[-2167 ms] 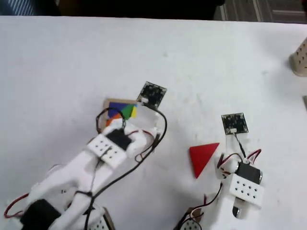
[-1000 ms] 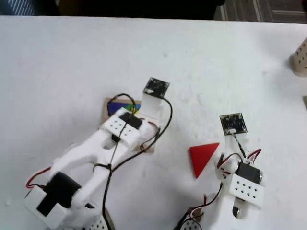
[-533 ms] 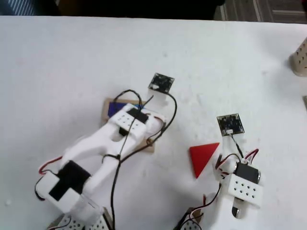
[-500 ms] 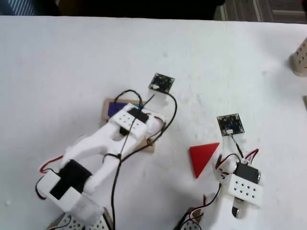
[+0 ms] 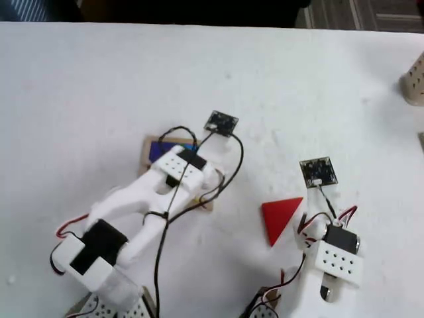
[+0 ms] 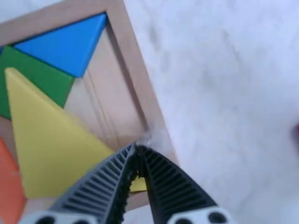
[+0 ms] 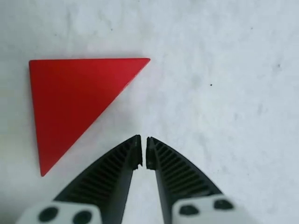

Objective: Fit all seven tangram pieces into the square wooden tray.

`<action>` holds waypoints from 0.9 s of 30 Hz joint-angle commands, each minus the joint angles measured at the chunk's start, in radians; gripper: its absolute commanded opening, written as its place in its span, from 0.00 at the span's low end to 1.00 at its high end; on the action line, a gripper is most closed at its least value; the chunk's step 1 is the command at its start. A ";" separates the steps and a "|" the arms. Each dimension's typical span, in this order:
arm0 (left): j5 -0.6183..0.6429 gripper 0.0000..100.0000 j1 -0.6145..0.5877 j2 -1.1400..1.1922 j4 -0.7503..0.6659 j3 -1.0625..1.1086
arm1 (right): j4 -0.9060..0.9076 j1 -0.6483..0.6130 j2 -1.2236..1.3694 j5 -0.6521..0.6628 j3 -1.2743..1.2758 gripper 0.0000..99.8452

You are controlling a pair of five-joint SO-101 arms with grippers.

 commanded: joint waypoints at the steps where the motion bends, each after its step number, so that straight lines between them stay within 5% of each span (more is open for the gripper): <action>1: 0.000 0.02 0.018 -0.068 0.026 -0.031 | -0.019 -0.012 -0.012 0.014 -0.009 0.02; 8: 0.000 0.02 -0.042 -0.277 0.097 0.023 | -0.019 -0.012 -0.012 0.014 -0.009 0.02; 16: 0.002 0.02 -0.328 -0.308 -0.018 0.087 | -0.018 -0.012 -0.012 0.014 -0.008 0.02; 27: 0.000 0.02 -0.268 -0.108 -0.115 0.008 | -0.016 -0.012 -0.012 0.015 -0.008 0.02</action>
